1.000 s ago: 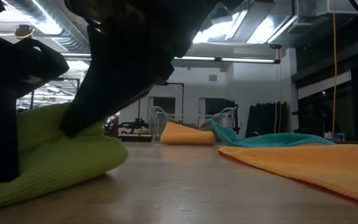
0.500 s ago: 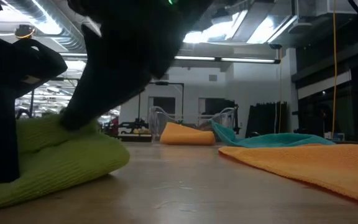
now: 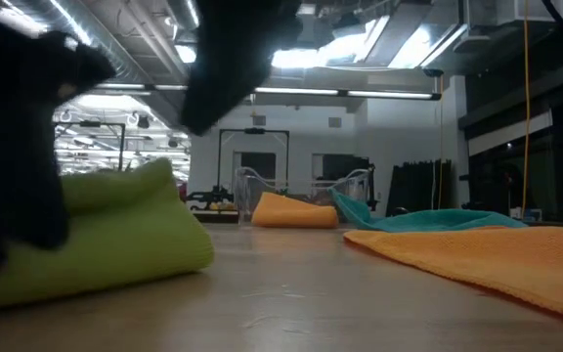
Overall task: Fold microfiber towels
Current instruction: Fold the green microfiber cloth
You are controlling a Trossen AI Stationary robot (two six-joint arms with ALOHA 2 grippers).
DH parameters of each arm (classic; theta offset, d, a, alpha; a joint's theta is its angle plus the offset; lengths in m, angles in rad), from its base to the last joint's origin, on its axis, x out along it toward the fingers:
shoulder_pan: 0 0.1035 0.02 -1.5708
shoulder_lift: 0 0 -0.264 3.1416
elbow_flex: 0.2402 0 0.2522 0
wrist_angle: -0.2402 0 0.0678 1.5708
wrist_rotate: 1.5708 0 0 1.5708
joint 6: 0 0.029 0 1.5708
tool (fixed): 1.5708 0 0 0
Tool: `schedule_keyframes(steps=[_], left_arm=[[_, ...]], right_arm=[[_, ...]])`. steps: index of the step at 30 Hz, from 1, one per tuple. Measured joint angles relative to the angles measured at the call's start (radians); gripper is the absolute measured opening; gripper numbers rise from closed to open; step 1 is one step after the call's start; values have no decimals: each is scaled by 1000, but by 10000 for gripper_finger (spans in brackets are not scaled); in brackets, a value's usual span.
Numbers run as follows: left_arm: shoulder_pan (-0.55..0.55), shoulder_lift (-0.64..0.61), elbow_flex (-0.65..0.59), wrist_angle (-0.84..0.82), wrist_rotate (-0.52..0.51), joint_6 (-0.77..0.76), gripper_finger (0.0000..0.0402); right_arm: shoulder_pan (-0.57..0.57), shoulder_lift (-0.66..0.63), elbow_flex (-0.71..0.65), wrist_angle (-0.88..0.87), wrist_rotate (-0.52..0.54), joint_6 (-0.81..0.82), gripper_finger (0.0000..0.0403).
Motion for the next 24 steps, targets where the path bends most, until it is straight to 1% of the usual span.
schedule_keyframes(steps=[3,6,10,13,19,24], left_arm=[[-1,-1,51,-105,-4,-2,109],[0,-3,87,-162,-8,1,109],[2,-4,92,-230,22,0,109],[1,-4,92,-266,25,-10,109],[1,-4,92,-338,-11,-57,109],[1,-4,69,-331,-2,-103,109]], right_arm=[[10,0,9,-63,6,42,204],[27,0,10,-85,5,71,200],[54,0,10,-98,5,106,197],[75,1,10,-93,5,109,196],[105,1,2,15,9,109,196],[116,1,-70,174,8,103,196]])
